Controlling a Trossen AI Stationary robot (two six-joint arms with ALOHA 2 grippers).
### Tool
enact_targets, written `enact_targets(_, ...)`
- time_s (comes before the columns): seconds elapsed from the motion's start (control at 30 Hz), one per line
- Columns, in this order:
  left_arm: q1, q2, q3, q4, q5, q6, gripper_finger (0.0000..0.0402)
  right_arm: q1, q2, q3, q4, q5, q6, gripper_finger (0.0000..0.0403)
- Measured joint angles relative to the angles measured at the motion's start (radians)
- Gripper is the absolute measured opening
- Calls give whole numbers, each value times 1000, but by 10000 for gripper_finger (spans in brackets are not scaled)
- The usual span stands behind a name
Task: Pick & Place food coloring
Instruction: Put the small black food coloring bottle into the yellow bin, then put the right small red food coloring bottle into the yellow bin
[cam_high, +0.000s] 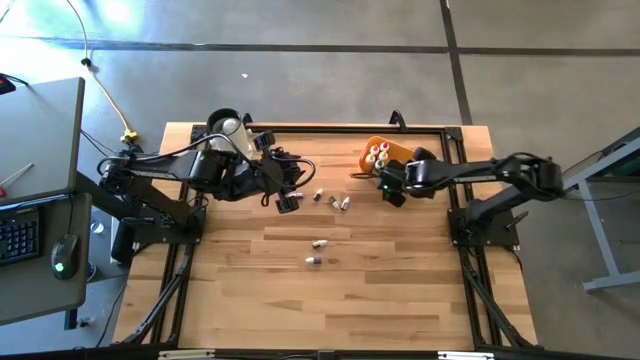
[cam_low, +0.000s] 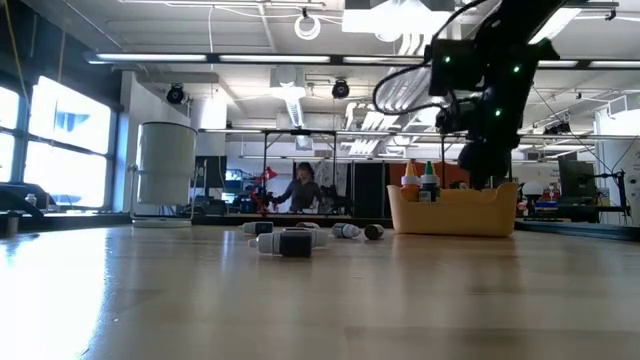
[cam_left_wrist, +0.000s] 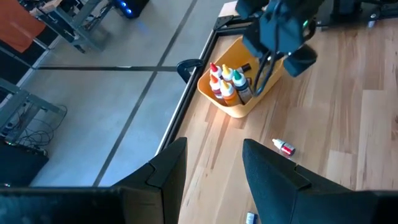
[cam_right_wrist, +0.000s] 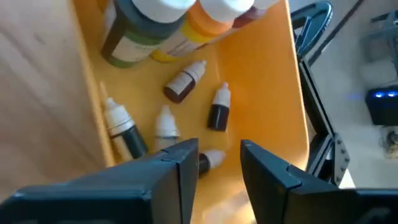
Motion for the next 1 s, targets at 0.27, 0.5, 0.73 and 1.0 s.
enact_targets(0.27, 0, 0, 0, -11, 1, 0, 152, -33, 34, 2, 106, -78, -93, 133)
enact_targets(0.5, 0, 0, 1, -35, 1, 0, 152, 82, -68, 107, -60, -63, 4, 125)
enact_targets(0.73, 0, 0, 1, -47, 30, -18, 152, 256, -128, 116, 244, -256, -218, 120)
enact_targets(1.0, -39, 0, 1, -128, 32, -109, 152, 322, -91, -158, 984, -559, -488, 134)
